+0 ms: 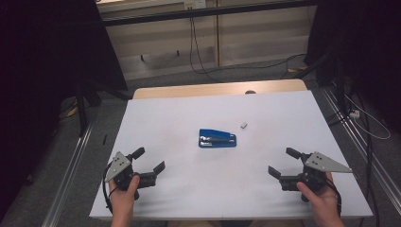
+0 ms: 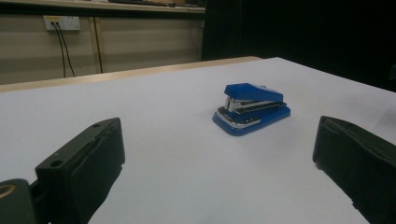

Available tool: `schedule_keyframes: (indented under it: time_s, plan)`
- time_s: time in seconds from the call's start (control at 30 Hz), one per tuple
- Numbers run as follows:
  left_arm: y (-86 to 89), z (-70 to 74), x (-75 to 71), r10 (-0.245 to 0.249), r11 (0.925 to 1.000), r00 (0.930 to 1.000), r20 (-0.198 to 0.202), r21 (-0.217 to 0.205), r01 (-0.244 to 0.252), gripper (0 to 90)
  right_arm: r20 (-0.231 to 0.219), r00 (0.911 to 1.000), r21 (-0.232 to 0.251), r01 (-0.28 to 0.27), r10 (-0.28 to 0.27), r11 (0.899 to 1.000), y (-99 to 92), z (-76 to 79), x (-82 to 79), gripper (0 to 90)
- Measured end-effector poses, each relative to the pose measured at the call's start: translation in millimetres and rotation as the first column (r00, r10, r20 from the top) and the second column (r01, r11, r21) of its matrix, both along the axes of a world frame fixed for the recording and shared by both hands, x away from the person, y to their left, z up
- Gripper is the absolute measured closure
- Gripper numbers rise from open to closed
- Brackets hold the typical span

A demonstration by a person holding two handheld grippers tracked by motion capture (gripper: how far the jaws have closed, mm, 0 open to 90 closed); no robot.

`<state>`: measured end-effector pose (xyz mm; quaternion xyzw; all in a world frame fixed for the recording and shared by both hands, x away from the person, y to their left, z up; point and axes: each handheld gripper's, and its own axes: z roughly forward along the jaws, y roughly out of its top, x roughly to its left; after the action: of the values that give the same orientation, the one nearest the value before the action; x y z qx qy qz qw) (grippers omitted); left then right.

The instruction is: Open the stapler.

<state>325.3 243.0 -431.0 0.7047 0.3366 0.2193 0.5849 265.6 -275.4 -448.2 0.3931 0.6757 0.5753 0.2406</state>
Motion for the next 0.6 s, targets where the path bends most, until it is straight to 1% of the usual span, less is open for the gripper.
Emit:
schedule_keyframes:
  time_s: [0.03,0.1,0.17,0.23,0.3,0.33,0.4,0.47,0.6]
  plan:
    - [0.1,0.2,0.1,0.001,1.0,1.0,0.003,0.0,-0.001,2.4,0.001,1.0,-0.003,0.001,-0.001,1.0,0.0,0.2,0.2,2.8]
    - [-0.5,0.4,0.0,0.002,0.9999,1.0,-0.001,-0.012,-0.002,2.4,-0.006,1.0,-0.007,-0.001,0.001,1.0,1.0,0.4,0.5,2.9]
    - [-0.4,0.5,0.5,-0.001,1.0,1.0,0.001,-0.007,0.001,2.4,-0.003,1.0,-0.02,-0.009,0.009,1.0,1.8,0.1,1.4,3.0]
    - [-0.7,0.9,1.2,-0.004,1.0,1.0,0.002,-0.006,0.004,2.4,-0.004,0.9999,-0.022,-0.014,0.014,1.0,2.4,0.2,1.9,3.3]
    - [-1.9,1.5,2.6,-0.008,0.9999,1.0,-0.001,-0.01,0.008,2.4,-0.004,0.9997,-0.046,-0.025,0.025,0.999,4.6,0.6,3.8,3.5]
    - [-2.2,1.9,3.3,-0.013,0.9999,0.9999,0.0,-0.004,0.013,2.4,-0.001,0.9997,-0.055,-0.024,0.024,0.998,5.6,0.6,4.8,3.6]
    - [-2.8,2.2,4.0,-0.019,0.9998,0.9998,0.001,-0.002,0.019,2.4,-0.004,0.9997,-0.059,-0.025,0.025,0.998,6.4,0.6,6.0,3.6]
    - [-4.3,2.9,4.7,-0.021,0.9998,0.9998,-0.001,-0.003,0.021,2.4,-0.008,0.9996,-0.079,-0.029,0.029,0.996,8.8,1.7,9.4,3.6]
    - [-7.3,5.0,7.4,-0.027,0.9996,0.9996,0.003,-0.005,0.027,2.4,0.001,0.9996,-0.097,-0.028,0.028,0.995,10.3,4.7,12.5,3.6]
